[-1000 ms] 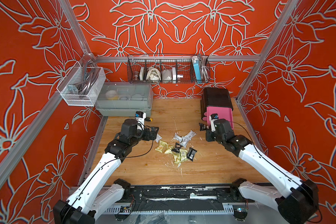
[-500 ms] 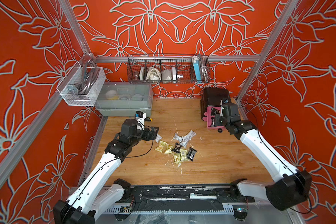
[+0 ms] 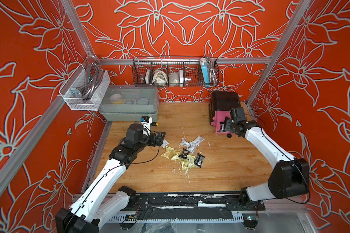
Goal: Place the cookies into the drawer by color
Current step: Place the cookie in the drawer, then pick up the cookie at the center of the board.
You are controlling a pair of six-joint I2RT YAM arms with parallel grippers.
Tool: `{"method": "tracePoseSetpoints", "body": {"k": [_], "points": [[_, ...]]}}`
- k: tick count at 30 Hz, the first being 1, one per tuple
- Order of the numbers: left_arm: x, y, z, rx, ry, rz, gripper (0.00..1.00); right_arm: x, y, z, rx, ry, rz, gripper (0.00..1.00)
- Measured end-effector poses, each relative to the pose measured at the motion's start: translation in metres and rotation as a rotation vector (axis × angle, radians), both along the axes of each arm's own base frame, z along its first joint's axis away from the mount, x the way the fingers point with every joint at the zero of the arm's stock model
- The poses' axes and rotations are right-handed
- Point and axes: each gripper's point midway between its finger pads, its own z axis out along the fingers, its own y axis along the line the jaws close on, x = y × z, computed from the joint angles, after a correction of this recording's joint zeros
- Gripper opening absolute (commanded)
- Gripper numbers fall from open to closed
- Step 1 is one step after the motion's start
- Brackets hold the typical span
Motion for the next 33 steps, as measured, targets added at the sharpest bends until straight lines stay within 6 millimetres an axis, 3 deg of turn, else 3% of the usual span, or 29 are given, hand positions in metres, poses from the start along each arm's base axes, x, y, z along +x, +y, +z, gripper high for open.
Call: {"method": "tracePoseSetpoints", "body": {"k": [5,11,18,23,27,30,33], "points": [[0.000,0.000,0.000,0.000,0.000,0.000,0.98,0.001,-0.010,-0.005,0.020,0.000,-0.054,0.12],[0.000,0.000,0.000,0.000,0.000,0.000,0.98,0.006,-0.004,-0.018,0.068,0.026,-0.043,0.29],[0.000,0.000,0.000,0.000,0.000,0.000,0.98,0.002,0.008,-0.002,0.129,-0.011,0.012,0.35],[0.000,0.000,0.000,0.000,0.000,0.000,0.98,-0.022,0.022,0.046,0.200,-0.136,0.118,0.37],[0.000,0.000,0.000,-0.003,0.001,0.000,0.98,-0.049,0.045,0.081,0.278,-0.231,0.260,0.37],[0.000,0.000,0.000,-0.004,0.002,0.000,0.98,-0.072,0.068,0.087,0.314,-0.228,0.379,0.36],[0.000,-0.001,0.000,-0.006,0.002,-0.005,0.98,-0.094,0.098,0.077,0.327,-0.168,0.494,0.36]]}}
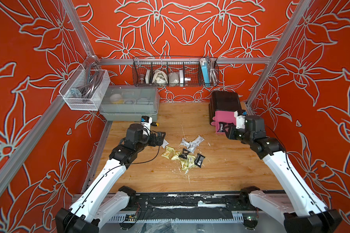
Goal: Place the cookies into the drawer by color
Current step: Pick up the cookie at the center of the board.
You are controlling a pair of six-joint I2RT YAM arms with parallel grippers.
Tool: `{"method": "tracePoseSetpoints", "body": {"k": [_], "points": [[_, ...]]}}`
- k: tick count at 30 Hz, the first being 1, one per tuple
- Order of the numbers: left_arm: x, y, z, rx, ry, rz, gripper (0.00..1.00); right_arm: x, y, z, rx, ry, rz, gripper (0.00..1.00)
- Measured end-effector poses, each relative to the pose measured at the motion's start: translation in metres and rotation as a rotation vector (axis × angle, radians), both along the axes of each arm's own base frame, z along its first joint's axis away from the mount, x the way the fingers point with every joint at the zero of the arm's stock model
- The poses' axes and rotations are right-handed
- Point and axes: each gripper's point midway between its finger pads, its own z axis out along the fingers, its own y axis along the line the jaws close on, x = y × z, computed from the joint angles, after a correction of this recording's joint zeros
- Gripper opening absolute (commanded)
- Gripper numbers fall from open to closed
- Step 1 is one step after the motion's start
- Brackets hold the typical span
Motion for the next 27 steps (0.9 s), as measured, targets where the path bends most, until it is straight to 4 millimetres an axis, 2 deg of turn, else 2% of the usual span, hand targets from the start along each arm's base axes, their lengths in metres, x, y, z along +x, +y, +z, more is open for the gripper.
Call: {"method": "tracePoseSetpoints", "body": {"k": [2,5,9,13,19,27], "points": [[0.000,0.000,0.000,-0.001,0.000,-0.002,0.98,-0.014,0.019,-0.013,-0.013,0.038,0.072,0.36],[0.000,-0.001,0.000,-0.002,0.001,-0.004,0.98,-0.036,0.039,-0.046,-0.045,0.141,0.145,0.39],[0.000,-0.001,0.000,-0.001,0.001,-0.004,0.98,-0.053,0.047,-0.089,-0.131,0.265,0.134,0.42],[0.000,-0.001,0.000,-0.001,0.001,-0.003,0.98,-0.066,0.053,-0.114,-0.199,0.310,0.105,0.50],[0.000,0.000,0.000,-0.001,0.000,-0.003,0.98,-0.067,0.057,-0.141,-0.286,0.340,-0.003,0.65],[0.000,0.000,0.000,0.000,0.001,-0.003,0.98,-0.069,0.063,-0.183,-0.404,0.406,-0.085,0.73]]}}
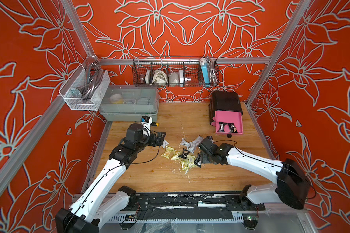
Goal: Place the cookies into the drawer by color
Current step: Pick up the cookie at the center of the board.
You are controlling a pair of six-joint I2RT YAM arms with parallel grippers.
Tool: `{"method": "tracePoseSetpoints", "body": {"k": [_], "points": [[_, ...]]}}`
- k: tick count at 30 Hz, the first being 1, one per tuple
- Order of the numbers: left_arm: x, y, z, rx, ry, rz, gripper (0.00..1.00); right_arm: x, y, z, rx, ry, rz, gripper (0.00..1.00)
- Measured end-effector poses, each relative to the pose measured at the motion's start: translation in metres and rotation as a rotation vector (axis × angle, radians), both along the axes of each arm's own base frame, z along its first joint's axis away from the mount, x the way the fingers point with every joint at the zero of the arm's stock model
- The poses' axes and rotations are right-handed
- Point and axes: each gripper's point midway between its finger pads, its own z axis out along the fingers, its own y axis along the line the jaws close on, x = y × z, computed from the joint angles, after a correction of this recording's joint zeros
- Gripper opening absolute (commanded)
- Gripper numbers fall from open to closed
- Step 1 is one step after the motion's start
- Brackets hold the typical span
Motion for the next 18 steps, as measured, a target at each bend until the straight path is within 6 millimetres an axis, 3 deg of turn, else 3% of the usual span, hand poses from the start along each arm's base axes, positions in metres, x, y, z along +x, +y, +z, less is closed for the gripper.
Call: {"method": "tracePoseSetpoints", "body": {"k": [11,18], "points": [[0.001,0.000,-0.002,0.002,0.005,0.000,0.98,0.012,0.031,-0.020,0.005,0.001,-0.009,0.77],[0.001,0.000,-0.002,0.002,0.006,0.001,0.98,0.014,0.037,-0.037,0.004,0.015,-0.030,0.76]]}}
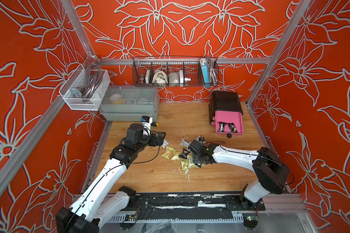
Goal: Place the cookies into the drawer by color
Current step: Pick up the cookie at the center of the board.
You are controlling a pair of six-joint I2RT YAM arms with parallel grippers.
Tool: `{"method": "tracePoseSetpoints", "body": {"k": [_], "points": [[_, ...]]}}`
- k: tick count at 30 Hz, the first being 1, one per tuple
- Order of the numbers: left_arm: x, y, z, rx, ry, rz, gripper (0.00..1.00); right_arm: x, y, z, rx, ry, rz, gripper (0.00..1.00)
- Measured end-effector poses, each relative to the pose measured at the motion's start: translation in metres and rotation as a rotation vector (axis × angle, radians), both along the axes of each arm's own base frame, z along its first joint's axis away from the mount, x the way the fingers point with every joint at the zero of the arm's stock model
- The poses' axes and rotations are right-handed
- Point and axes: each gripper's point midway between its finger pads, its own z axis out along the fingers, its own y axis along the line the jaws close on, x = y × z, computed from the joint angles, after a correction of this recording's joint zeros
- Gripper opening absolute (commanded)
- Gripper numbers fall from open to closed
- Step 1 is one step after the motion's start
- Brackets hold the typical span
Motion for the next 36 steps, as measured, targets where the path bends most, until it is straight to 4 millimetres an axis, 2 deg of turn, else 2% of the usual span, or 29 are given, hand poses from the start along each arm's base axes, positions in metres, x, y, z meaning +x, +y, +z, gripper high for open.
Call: {"method": "tracePoseSetpoints", "body": {"k": [8,15,19,23,31,36], "points": [[0.000,0.000,0.000,0.000,0.000,0.000,0.98,-0.004,0.004,-0.011,0.020,0.014,-0.027,0.71],[0.000,0.000,0.000,0.000,0.000,0.000,0.98,-0.007,0.009,-0.013,0.069,-0.003,-0.049,0.57],[0.000,0.000,0.000,0.000,0.000,0.000,0.98,-0.007,0.011,-0.013,0.077,-0.008,-0.049,0.53],[0.000,0.000,0.000,0.000,0.000,0.000,0.98,-0.008,0.009,-0.013,0.084,-0.015,-0.056,0.43],[0.000,0.000,0.000,0.000,0.000,0.000,0.98,-0.010,0.005,-0.011,0.090,-0.025,-0.046,0.37],[0.000,0.000,0.000,0.000,0.000,0.001,0.98,-0.013,-0.001,0.000,0.081,-0.035,-0.020,0.36]]}}
